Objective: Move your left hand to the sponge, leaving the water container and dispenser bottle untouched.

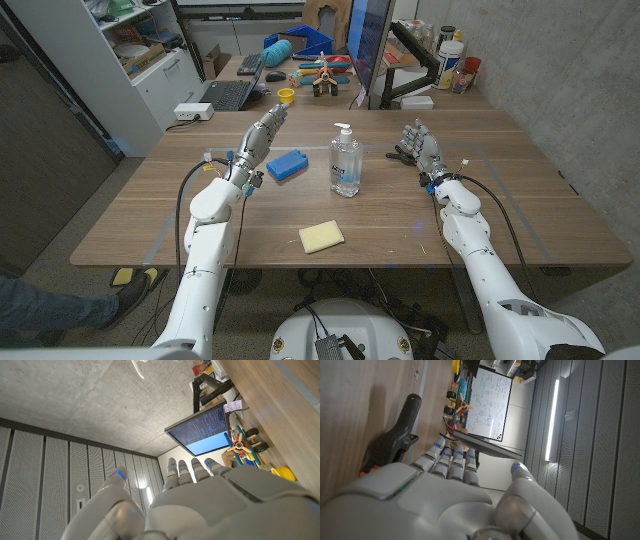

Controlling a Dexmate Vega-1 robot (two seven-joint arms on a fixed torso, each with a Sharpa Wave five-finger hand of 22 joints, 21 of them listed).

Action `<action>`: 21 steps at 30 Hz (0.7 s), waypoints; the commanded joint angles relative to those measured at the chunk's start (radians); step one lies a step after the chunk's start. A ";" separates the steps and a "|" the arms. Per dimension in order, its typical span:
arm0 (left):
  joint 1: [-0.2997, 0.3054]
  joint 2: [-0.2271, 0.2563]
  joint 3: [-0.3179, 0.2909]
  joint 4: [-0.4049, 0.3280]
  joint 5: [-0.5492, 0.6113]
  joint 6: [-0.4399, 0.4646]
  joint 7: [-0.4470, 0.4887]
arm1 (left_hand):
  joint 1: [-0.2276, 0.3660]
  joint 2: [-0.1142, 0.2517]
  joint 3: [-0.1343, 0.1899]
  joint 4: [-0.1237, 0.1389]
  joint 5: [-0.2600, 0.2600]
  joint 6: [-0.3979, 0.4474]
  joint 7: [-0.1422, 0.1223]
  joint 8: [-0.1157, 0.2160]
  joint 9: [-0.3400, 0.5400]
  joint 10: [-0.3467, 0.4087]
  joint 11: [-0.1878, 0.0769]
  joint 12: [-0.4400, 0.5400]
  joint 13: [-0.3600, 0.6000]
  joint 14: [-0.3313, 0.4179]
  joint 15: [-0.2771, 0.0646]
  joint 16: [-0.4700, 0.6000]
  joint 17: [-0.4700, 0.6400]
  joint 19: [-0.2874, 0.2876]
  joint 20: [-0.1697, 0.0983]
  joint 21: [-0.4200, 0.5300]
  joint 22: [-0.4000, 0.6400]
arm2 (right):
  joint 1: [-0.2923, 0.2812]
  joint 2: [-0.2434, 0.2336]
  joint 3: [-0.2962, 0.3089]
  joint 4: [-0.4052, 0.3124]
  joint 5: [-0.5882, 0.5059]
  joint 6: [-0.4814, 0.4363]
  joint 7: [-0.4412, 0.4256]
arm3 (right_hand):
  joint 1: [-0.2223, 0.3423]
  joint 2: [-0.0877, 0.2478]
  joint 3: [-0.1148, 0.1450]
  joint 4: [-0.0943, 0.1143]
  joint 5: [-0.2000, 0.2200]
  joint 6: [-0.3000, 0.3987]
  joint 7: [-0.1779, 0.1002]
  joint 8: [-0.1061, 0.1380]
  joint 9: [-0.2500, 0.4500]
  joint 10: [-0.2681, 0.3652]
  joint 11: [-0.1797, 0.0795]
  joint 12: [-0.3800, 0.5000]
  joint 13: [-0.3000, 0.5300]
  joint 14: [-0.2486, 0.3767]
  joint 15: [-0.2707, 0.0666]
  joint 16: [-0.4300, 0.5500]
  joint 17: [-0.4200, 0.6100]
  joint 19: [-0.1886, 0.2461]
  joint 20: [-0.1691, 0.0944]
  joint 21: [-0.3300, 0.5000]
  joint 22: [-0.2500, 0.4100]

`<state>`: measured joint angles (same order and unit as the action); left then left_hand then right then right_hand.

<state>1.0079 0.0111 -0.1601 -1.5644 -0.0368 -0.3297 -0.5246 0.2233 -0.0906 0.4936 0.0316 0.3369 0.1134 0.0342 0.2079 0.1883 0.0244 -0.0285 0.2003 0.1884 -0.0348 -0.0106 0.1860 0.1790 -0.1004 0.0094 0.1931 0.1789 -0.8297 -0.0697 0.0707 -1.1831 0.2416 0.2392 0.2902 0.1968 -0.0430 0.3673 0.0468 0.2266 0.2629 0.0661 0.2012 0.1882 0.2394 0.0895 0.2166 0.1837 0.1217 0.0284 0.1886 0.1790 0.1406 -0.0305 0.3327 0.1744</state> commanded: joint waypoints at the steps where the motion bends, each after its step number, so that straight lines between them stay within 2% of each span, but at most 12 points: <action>1: 0.014 0.011 0.022 -0.021 0.015 -0.022 -0.007 | 0.015 0.002 0.005 -0.009 0.006 0.008 0.000 0.008 0.001 0.005 -0.004 0.008 0.002 0.001 0.001 0.003 0.002 -0.002 0.003 0.005 0.002 | 0.007 0.007 0.002 0.009 0.005 0.013 0.005 | -0.003 0.007 0.001 -0.004 0.000 0.007 -0.003 0.000 0.002 0.006 -0.001 0.006 0.002 0.010 0.000 0.004 0.004 0.007 0.001 -0.002 0.004; 21: 0.048 0.032 0.049 -0.080 0.023 -0.050 -0.031 | 0.035 0.007 0.010 -0.020 0.007 0.013 -0.001 0.007 0.002 0.004 -0.007 0.007 0.002 0.001 -0.002 0.002 0.001 -0.003 0.010 0.005 0.002 | 0.014 0.017 0.012 0.020 0.017 0.030 -0.001 | -0.005 0.008 -0.002 -0.006 0.000 0.009 -0.003 -0.001 0.002 0.009 -0.002 0.006 0.002 0.013 0.001 0.003 0.004 0.011 0.002 -0.009 0.004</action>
<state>1.0318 0.0304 -0.1300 -1.6036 -0.0169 -0.3653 -0.5422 0.2458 -0.0864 0.5018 0.0150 0.3369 0.1181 0.0320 0.2079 0.1882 0.0244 -0.0285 0.2003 0.1884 -0.0349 -0.0105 0.1860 0.1765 -0.1004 0.0093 0.1931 0.1789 -0.8211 -0.0570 0.0781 -1.1709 0.2504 0.2568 0.2922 0.1968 -0.0430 0.3648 0.0444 0.2266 0.2628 0.0661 0.2012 0.1882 0.2393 0.0895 0.2166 0.1837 0.1271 0.0339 0.1885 0.1789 0.1440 -0.0269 0.3250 0.1744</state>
